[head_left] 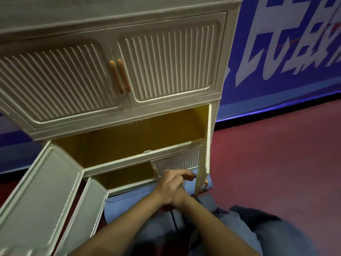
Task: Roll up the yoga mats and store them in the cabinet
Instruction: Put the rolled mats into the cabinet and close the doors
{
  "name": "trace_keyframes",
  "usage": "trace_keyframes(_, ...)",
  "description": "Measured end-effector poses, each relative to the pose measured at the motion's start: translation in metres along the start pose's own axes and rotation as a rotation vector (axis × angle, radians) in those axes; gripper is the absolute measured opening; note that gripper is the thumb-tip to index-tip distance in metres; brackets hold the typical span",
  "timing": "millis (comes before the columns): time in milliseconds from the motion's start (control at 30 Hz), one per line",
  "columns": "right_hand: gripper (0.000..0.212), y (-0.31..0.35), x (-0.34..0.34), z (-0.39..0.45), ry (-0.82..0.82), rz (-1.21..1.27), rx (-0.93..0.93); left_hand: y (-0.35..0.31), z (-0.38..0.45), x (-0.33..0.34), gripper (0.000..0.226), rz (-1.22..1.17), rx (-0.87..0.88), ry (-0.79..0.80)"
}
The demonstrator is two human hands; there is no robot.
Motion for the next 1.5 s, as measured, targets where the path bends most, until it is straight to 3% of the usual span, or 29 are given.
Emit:
trace_keyframes(67, 0.038, -0.016, 0.003, 0.017, -0.145, 0.001, 0.174, 0.002, 0.002, 0.011, 0.044, 0.006, 0.019, -0.052)
trace_keyframes(100, 0.04, -0.027, 0.007, 0.024, 0.008, 0.21, 0.117, 0.007, 0.004, 0.009, 0.041, -0.022, 0.009, -0.147)
trace_keyframes(133, 0.048, -0.042, 0.0, 0.023, 0.057, 0.312, 0.041, 0.015, 0.007, 0.006, 0.037, -0.056, -0.012, -0.247)
trace_keyframes(167, 0.066, -0.047, -0.019, 0.02, -0.143, 0.215, -0.001, 0.027, 0.01, 0.002, 0.034, -0.075, -0.043, -0.338)
trace_keyframes(200, 0.084, -0.044, -0.023, 0.018, -0.09, 0.217, -0.071, 0.044, 0.011, 0.0, 0.03, -0.062, -0.097, -0.415)
trace_keyframes(267, 0.099, -0.074, -0.045, 0.025, -0.131, 0.259, -0.054, 0.092, 0.006, -0.001, 0.022, 0.065, -0.273, -0.501)
trace_keyframes(333, 0.096, -0.096, -0.058, 0.027, -0.222, 0.331, -0.02, 0.151, -0.004, 0.011, 0.016, 0.305, -0.446, -0.381)
trace_keyframes(467, 0.092, -0.126, -0.061, 0.032, -0.252, 0.366, -0.014, 0.245, -0.036, 0.055, 0.083, 0.784, -0.563, 0.196)
trace_keyframes(567, 0.086, -0.138, -0.06, 0.037, -0.265, 0.376, -0.065, 0.285, -0.051, 0.076, 0.112, 0.924, -0.568, 0.345)
trace_keyframes(733, 0.085, -0.182, -0.047, 0.06, -0.252, 0.276, -0.069, 0.326, -0.052, 0.116, 0.129, 1.11, -0.505, 0.553)
trace_keyframes(933, 0.08, -0.237, -0.048, 0.078, -0.294, 0.407, 0.079, 0.356, -0.044, 0.121, 0.163, 1.097, -0.542, 0.464)
trace_keyframes(1067, 0.076, -0.247, -0.044, 0.086, -0.262, 0.484, 0.147, 0.359, -0.039, 0.11, 0.154, 1.078, -0.515, 0.433)
trace_keyframes(1333, 0.087, -0.153, -0.072, 0.065, -0.3, 0.357, -0.225, 0.327, -0.046, 0.078, 0.098, 1.003, -0.485, 0.348)
trace_keyframes(1400, 0.087, -0.13, -0.07, 0.056, -0.294, 0.341, -0.272, 0.316, -0.048, 0.078, 0.102, 0.955, -0.537, 0.326)
trace_keyframes(1500, 0.086, -0.111, -0.057, 0.045, -0.266, 0.338, -0.353, 0.307, -0.042, 0.086, 0.132, 0.94, -0.609, 0.35)
Point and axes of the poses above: each hand's wrist, its own z-axis towards the middle knuckle, its own x-axis out of the palm, y = z × x, the point moved 7 cm from there along z, towards the middle knuckle, and after that the axes turned 6 degrees about -y, right-handed, at the moved point
